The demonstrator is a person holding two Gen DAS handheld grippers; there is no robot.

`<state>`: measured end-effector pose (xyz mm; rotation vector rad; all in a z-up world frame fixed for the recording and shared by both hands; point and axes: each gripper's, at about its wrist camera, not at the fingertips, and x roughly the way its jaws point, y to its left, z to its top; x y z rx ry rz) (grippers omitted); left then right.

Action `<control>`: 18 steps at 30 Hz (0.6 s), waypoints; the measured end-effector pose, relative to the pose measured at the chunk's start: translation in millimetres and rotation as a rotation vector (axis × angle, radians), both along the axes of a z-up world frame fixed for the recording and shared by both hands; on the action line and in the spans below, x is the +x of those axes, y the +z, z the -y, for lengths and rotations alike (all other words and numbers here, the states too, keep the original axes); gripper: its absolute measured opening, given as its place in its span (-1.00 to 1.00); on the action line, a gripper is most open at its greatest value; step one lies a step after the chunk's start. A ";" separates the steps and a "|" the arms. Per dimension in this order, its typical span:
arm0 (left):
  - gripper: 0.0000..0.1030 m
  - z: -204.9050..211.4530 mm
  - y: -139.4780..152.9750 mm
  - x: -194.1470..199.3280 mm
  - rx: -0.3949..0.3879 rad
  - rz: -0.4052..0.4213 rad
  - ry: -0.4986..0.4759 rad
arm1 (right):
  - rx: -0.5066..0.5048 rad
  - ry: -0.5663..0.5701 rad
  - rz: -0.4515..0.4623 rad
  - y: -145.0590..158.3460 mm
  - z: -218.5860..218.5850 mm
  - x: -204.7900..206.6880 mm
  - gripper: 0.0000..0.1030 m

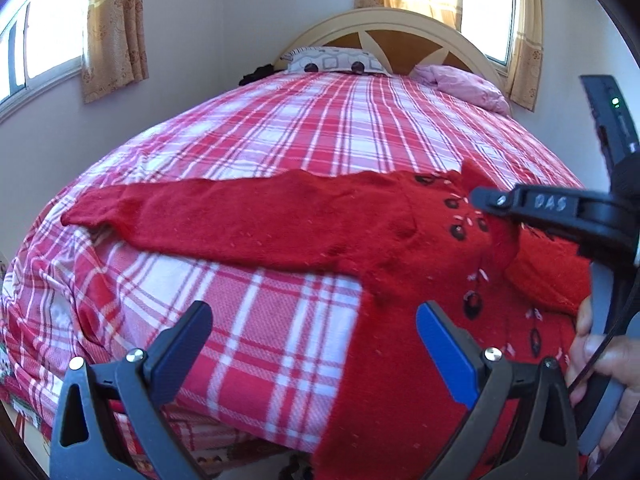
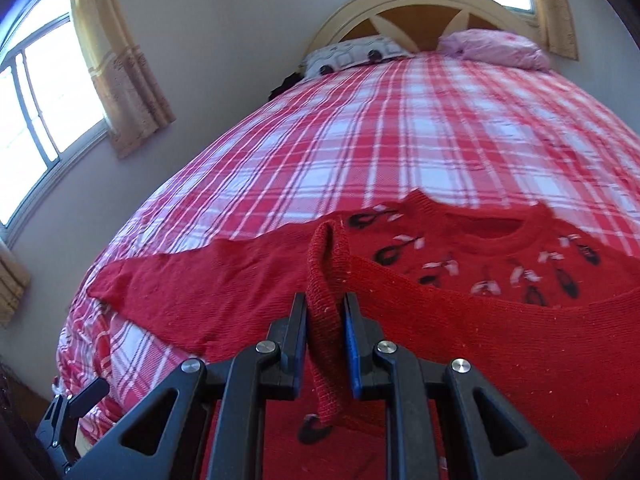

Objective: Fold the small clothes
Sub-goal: 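Carry the sleeve across the sweater body toward the left gripper and release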

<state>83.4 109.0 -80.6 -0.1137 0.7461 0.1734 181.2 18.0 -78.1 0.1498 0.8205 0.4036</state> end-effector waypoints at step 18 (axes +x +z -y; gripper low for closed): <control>1.00 25.8 6.5 47.6 -0.062 0.009 -0.164 | 0.272 -0.110 0.003 9.4 95.6 -24.5 -0.50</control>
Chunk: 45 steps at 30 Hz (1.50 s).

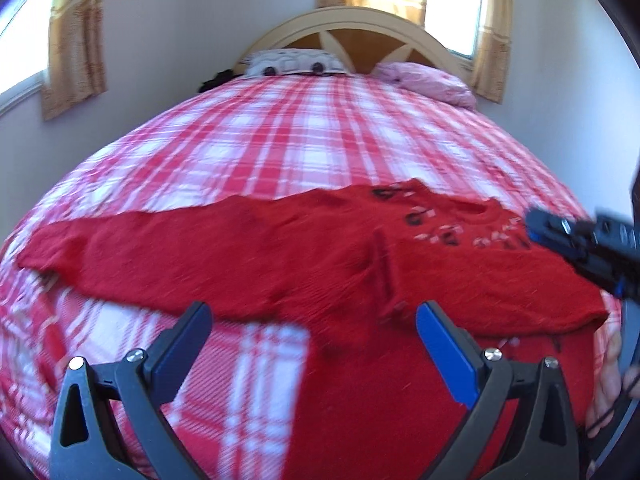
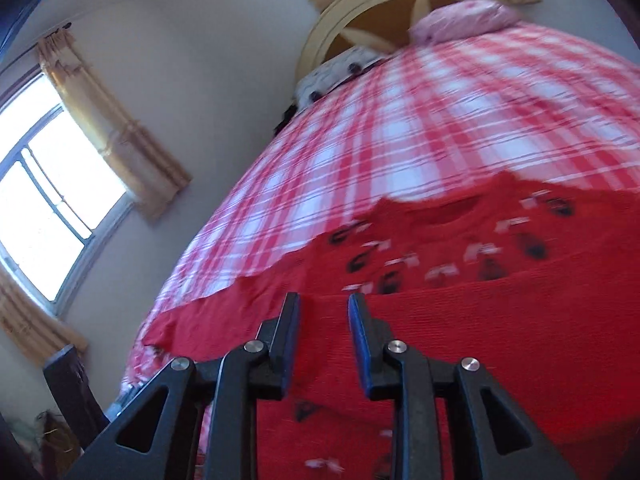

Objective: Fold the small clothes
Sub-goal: 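Carry the sleeve across the sweater body toward the left gripper and release, then grasp the other sleeve cuff with the left gripper and lift it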

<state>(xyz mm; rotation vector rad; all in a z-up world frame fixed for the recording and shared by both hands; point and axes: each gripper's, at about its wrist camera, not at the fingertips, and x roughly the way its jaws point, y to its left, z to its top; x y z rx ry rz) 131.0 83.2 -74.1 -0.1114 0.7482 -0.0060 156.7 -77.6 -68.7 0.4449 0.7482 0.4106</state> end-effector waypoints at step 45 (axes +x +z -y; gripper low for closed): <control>-0.68 24.0 -27.4 42.9 -0.049 -0.055 -0.130 | -0.133 -0.400 0.003 -15.7 154.8 -72.3 -0.50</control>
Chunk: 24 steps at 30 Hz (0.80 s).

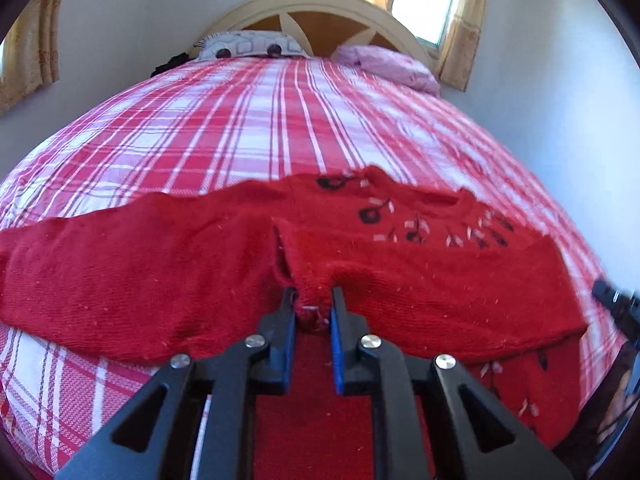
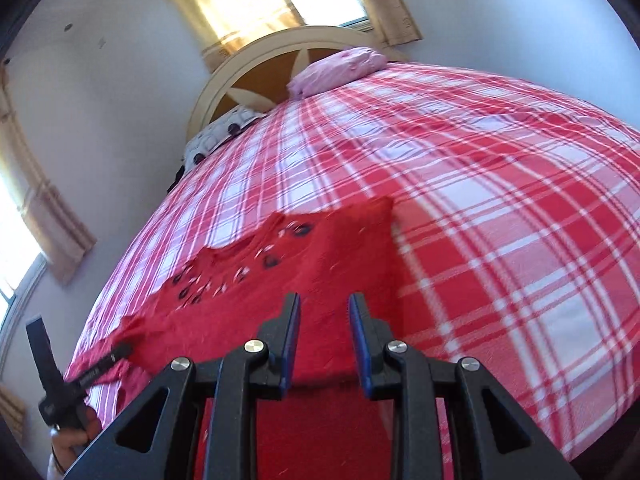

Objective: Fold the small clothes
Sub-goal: 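Grasp the other sleeve cuff with the left gripper and lift it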

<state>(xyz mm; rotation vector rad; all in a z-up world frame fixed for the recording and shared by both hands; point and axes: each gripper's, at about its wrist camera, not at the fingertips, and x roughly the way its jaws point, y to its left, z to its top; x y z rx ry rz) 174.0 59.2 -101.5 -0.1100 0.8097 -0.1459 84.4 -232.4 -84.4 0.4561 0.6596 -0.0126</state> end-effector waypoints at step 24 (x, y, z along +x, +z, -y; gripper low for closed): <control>0.48 -109.1 21.2 -37.1 0.064 0.087 0.341 | -0.186 0.058 -0.018 -6.4 -32.3 79.8 -0.50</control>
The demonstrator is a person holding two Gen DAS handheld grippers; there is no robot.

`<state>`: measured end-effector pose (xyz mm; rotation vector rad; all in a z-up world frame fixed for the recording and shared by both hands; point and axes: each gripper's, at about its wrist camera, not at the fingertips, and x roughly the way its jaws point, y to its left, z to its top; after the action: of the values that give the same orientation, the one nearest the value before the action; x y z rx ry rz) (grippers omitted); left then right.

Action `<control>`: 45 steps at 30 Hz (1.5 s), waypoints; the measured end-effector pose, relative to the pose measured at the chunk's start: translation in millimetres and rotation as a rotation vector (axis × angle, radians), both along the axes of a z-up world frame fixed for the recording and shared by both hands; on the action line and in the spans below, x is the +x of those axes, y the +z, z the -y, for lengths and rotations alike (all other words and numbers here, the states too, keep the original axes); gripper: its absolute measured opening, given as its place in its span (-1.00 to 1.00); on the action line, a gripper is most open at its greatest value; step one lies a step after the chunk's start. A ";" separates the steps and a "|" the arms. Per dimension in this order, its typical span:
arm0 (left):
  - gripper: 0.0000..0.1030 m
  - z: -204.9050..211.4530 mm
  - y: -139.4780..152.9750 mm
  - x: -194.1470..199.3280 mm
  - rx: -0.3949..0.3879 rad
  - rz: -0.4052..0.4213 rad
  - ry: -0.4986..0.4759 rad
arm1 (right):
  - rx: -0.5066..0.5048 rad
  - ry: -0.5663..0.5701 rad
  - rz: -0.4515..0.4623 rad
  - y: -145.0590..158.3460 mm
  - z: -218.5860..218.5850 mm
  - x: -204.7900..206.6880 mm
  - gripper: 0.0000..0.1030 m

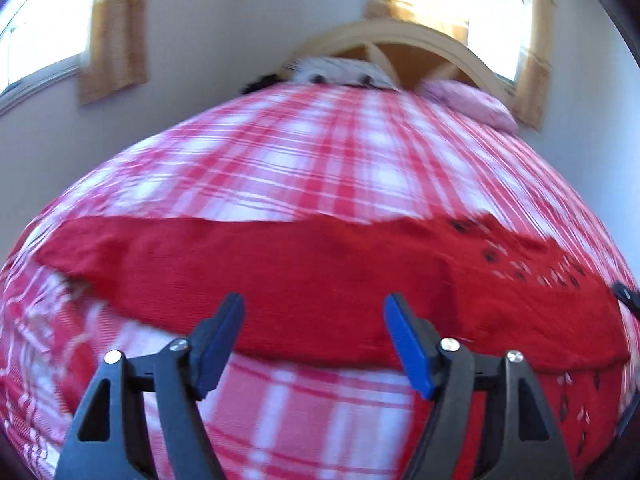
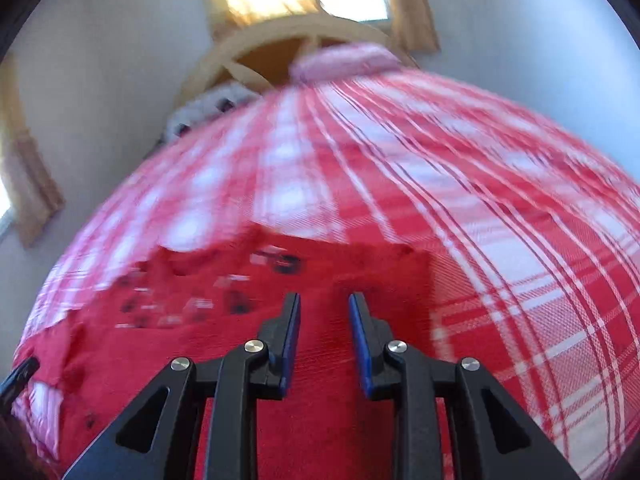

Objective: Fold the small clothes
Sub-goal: 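Grasp the other sleeve cuff with the left gripper and lift it, then lay the sleeve across the sweater body toward the right gripper and release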

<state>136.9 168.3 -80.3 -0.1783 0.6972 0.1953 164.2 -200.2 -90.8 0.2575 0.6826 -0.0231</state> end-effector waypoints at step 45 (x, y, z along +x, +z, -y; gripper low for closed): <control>-0.84 -234.9 -45.5 -25.2 -0.427 0.104 0.585 | 0.025 0.341 -0.102 -44.3 -129.6 -13.1 -0.45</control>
<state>111.7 403.2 -125.8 -0.7984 0.5610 0.5912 151.2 -70.5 -135.1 0.1620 0.8210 0.2997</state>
